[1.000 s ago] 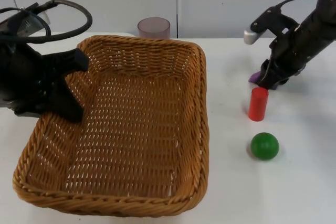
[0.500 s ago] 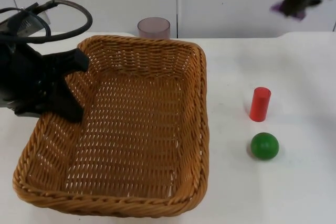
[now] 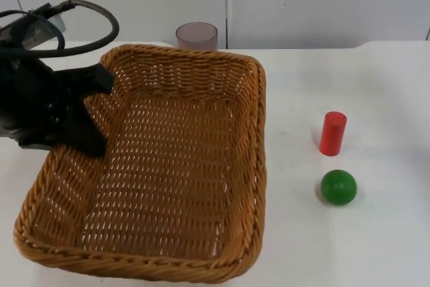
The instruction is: Pick up the basket with the left hand and place the triangular block into the basket with the right hand.
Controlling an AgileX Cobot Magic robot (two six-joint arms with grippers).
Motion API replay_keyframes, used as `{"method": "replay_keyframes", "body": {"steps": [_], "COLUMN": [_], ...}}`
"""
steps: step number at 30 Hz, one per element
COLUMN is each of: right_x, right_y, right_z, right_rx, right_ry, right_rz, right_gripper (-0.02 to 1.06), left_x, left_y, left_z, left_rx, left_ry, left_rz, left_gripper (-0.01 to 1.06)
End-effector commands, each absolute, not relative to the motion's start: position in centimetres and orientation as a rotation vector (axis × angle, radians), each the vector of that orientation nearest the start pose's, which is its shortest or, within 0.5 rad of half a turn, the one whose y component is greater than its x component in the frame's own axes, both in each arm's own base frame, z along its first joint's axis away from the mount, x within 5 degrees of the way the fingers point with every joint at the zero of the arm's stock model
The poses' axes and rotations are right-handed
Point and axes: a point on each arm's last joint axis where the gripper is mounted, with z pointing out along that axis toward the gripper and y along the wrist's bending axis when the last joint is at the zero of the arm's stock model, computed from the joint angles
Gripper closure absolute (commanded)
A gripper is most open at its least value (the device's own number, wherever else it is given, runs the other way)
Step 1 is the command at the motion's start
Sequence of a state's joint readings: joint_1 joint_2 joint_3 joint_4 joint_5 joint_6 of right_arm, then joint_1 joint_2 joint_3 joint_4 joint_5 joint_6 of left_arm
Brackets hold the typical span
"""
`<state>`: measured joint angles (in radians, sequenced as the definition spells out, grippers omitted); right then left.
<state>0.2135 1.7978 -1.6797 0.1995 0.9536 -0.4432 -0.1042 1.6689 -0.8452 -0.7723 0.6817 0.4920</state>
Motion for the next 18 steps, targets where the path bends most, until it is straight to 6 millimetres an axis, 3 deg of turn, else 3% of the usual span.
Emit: {"method": "replay_keyframes", "body": {"steps": [1, 3, 4, 5, 9, 10, 14, 18], "right_x": [38.1, 37.2, 37.2, 36.2, 33.3, 33.3, 30.4, 28.8], "right_y": [11.2, 13.7, 13.7, 15.8, 21.0, 21.0, 25.2, 27.3], "right_z": [33.0, 32.3, 32.3, 31.5, 29.4, 29.4, 27.9, 26.8], "right_rx": [-0.775, -0.835, -0.835, -0.889, -1.063, -1.063, -1.201, -1.246], "right_ry": [2.453, 2.466, 2.466, 2.468, 2.412, 2.412, 2.318, 2.235], "right_rz": [0.19, 0.182, 0.182, 0.166, 0.155, 0.155, 0.203, 0.236], "right_gripper": [1.05, 1.05, 1.05, 1.05, 1.05, 1.05, 1.05, 1.05], "left_x": [28.6, 28.6, 28.6, 28.6, 28.6, 28.6, 28.5, 28.4], "left_y": [-7.0, -7.0, -7.0, -7.0, -7.0, -7.0, -7.0, -7.1], "left_z": [17.5, 17.5, 17.5, 17.5, 17.5, 17.5, 17.5, 17.5], "left_rx": [0.001, 0.004, 0.004, 0.004, 0.011, 0.011, 0.013, 0.018], "left_ry": [2.788, 2.789, 2.789, 2.789, 2.791, 2.791, 2.795, 2.802], "left_rz": [-0.723, -0.721, -0.721, -0.721, -0.715, -0.715, -0.719, -0.728], "left_gripper": [1.05, 1.05, 1.05, 1.05, 1.05, 1.05, 1.05, 1.05]}}
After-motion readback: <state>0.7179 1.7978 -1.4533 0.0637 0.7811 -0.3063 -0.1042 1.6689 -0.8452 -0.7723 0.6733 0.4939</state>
